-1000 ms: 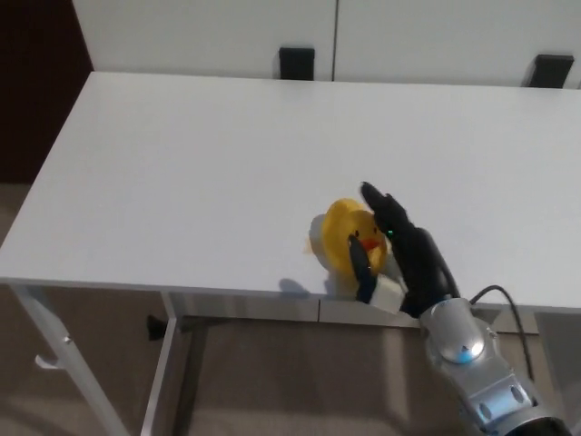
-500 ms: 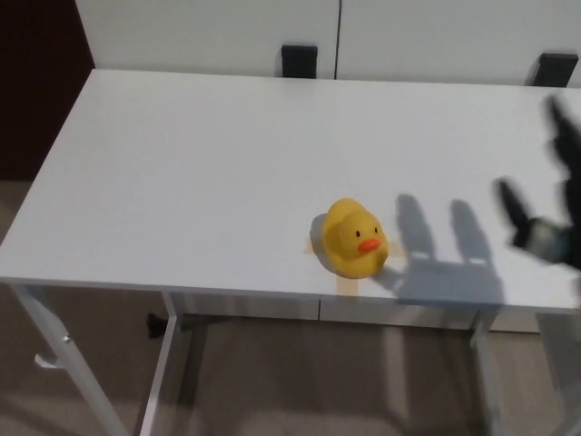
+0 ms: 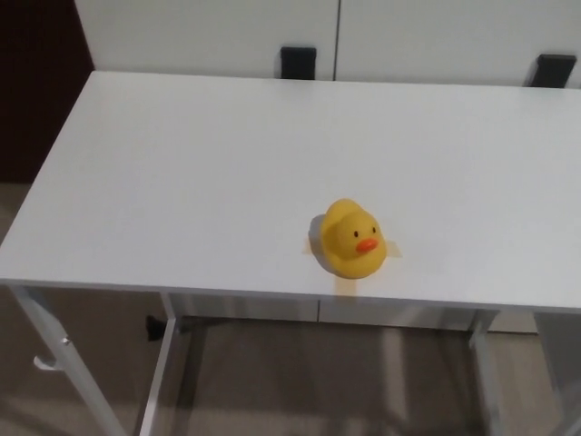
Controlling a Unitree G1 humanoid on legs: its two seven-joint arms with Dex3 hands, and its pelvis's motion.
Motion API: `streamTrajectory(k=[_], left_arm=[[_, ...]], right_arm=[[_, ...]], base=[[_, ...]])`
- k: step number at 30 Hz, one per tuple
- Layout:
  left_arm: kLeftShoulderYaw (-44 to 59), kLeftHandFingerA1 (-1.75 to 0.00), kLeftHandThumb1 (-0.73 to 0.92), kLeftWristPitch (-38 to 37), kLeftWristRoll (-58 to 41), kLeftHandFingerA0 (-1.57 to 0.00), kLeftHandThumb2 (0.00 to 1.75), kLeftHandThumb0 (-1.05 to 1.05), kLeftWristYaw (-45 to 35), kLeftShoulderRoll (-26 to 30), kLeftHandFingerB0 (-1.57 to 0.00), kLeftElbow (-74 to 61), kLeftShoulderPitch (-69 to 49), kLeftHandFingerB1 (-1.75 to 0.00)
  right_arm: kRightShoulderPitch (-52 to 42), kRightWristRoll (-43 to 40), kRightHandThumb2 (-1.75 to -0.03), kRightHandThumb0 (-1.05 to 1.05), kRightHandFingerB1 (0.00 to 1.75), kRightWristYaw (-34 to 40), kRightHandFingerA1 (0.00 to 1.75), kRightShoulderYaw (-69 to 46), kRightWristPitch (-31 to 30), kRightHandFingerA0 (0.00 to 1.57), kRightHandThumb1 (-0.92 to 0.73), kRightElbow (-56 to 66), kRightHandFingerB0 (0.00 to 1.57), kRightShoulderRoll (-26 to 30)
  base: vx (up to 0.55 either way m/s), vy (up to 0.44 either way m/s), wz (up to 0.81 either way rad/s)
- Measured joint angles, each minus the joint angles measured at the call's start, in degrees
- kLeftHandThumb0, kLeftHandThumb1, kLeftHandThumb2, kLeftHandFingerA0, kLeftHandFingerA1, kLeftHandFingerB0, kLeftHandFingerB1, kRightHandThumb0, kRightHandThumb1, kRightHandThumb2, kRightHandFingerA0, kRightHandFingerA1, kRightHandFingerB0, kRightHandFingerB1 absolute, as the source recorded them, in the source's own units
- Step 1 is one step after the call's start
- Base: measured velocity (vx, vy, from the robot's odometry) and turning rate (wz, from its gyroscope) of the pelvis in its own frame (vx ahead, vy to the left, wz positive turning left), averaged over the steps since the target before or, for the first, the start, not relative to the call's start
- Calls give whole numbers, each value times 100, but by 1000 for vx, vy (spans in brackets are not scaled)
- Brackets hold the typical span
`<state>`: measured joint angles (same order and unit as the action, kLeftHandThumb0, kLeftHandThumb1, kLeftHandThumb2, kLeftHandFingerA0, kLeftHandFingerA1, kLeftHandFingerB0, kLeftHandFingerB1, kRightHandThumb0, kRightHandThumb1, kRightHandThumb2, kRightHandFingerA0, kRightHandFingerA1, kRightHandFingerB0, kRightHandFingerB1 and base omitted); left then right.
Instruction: The robot uses its right hand to push the yellow duck toy to the center of the white desk.
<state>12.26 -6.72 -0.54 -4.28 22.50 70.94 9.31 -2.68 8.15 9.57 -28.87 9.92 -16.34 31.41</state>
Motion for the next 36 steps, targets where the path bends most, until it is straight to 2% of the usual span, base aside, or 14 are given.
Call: streamTrajectory(k=[1,2,4,5,7,8,9,10,15,16,17,23,26,36], left_arm=[[0,-61,64,-1,-1,-87,70,-11,-7,-2,-83,-1,24,-61],[2,-62,64,0,-1,-87,72,-9,-8,-2,-83,-1,28,-61],[8,-62,64,1,-2,-87,72,-9,-8,0,-83,5,17,-61],[8,-61,64,1,-2,-86,70,-10,-8,0,-83,5,17,-61],[10,-61,64,1,-2,-86,70,-10,-8,-1,-83,6,17,-61],[8,-61,62,1,-2,-86,72,-7,-9,-3,-84,5,29,-60],[8,-61,62,1,-2,-86,72,-7,-9,-3,-84,5,29,-60],[9,-62,65,1,-2,-86,66,-11,-8,-2,-82,5,30,-60],[9,-59,65,1,-2,-88,61,-16,-6,6,-82,17,35,-58],[9,-60,63,1,-1,-88,59,-17,-6,12,-82,27,35,-57],[9,-61,64,1,-1,-86,62,-13,-6,12,-81,27,35,-59],[-32,-62,61,1,16,-88,71,-7,-1,50,-83,99,35,-60],[-62,-59,62,1,32,-89,63,-14,-1,53,-84,116,34,-58],[-107,-59,63,1,45,-84,64,-13,12,86,-83,133,34,-59]], right_arm=[[-128,-82,-99,-76,38,-47,55,-152,97,1,-61,-186,0,3],[-226,-148,-88,-51,57,-79,68,-270,145,20,-53,-358,10,4],[-481,-300,-88,-51,57,-159,68,-529,239,20,-53,-867,10,-4],[-481,-300,-71,-24,54,-159,65,-529,239,50,-61,-867,34,-4],[-657,-431,-71,-24,54,-222,65,-682,340,50,-61,-1361,34,-31],[-698,-494,-113,-3,54,-261,61,-755,422,68,-33,-1620,51,-39],[-698,-494,-113,-3,54,-261,61,-755,422,68,-33,-1620,51,-39],[-729,-562,-116,-10,59,-304,60,-817,488,89,-32,-1878,68,-56],[-753,-863,-117,-9,58,-472,58,-1011,880,93,-31,-3172,71,-262],[-751,-889,-122,0,49,-492,51,-1007,952,103,-27,-3379,87,-300],[-751,-889,-117,-8,48,-492,51,-1007,952,104,-25,-3379,92,-300],[-662,-972,-113,0,48,-1051,49,-521,1359,99,-30,-4552,82,-373],[-642,-963,-119,-6,49,-1266,51,-300,1458,102,-30,-4667,84,-364],[-489,-1099,-113,-9,49,-1921,53,-37,1783,101,-31,-4874,79,-316]], base=[[0,0,8],[0,0,0],[0,0,0],[0,0,0],[0,0,0],[0,0,0],[0,0,0],[0,0,0],[0,0,0],[0,0,0],[0,0,0],[0,0,0],[0,0,0],[0,0,0]])
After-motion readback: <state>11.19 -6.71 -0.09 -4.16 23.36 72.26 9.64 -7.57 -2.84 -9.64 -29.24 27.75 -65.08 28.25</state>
